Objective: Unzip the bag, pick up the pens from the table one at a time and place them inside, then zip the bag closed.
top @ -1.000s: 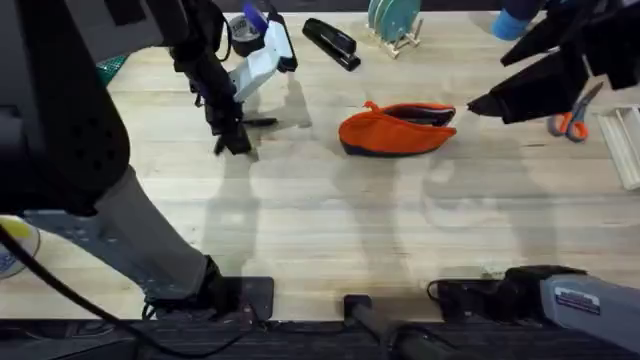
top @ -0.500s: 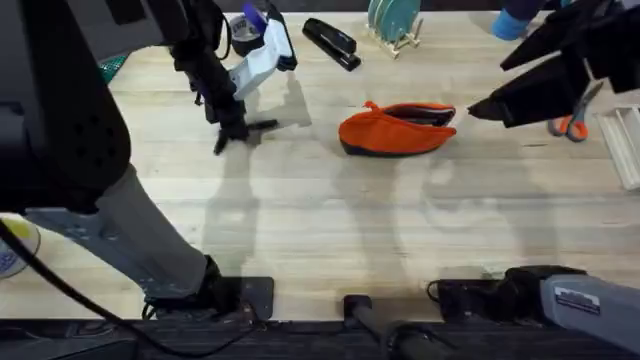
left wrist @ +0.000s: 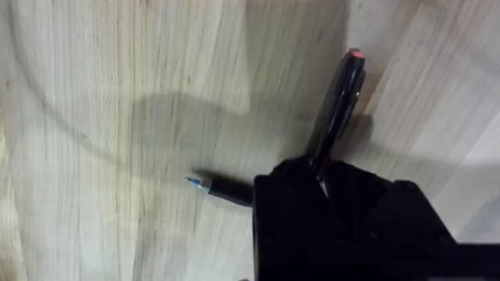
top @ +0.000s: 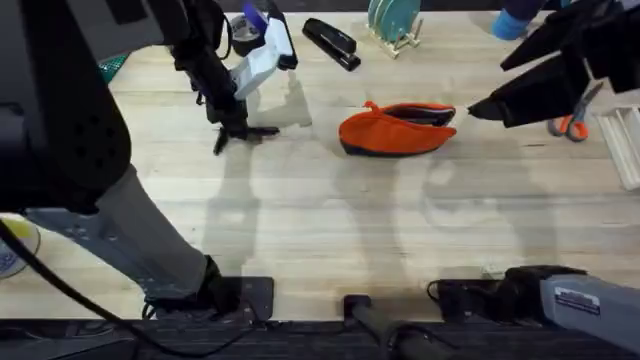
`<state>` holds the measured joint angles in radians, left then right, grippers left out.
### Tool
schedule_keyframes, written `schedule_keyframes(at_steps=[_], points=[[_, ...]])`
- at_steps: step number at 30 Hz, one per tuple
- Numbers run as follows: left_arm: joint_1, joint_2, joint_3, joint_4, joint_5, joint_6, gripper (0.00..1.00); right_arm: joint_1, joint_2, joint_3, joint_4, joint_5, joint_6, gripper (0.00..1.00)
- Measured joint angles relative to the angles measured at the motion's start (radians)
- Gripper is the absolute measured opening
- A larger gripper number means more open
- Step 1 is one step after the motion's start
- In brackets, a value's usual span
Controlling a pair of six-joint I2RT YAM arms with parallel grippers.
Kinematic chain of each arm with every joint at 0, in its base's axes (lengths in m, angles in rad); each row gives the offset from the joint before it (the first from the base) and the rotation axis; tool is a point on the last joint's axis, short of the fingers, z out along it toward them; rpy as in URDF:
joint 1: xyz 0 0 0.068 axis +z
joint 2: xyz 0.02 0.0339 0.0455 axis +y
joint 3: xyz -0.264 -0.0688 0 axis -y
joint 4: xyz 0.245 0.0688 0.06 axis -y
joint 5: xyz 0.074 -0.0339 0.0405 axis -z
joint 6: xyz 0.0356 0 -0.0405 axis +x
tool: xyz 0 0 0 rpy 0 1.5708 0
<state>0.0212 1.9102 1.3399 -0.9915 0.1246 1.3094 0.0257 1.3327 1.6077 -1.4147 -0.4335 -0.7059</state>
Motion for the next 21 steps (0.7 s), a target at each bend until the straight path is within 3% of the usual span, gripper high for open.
schedule_keyframes(at_steps=[7, 21], points=[[-0.001, 0.007, 0.025, -0.010, -0.002, -0.004, 0.042, 0.000, 0.000, 0.000, 0.000, 0.000, 0.000, 0.996], [-0.018, 0.025, 0.304, -0.185, 0.051, -0.035, 0.042, 0.000, 0.000, 0.000, 0.000, 0.000, 0.000, 0.996]])
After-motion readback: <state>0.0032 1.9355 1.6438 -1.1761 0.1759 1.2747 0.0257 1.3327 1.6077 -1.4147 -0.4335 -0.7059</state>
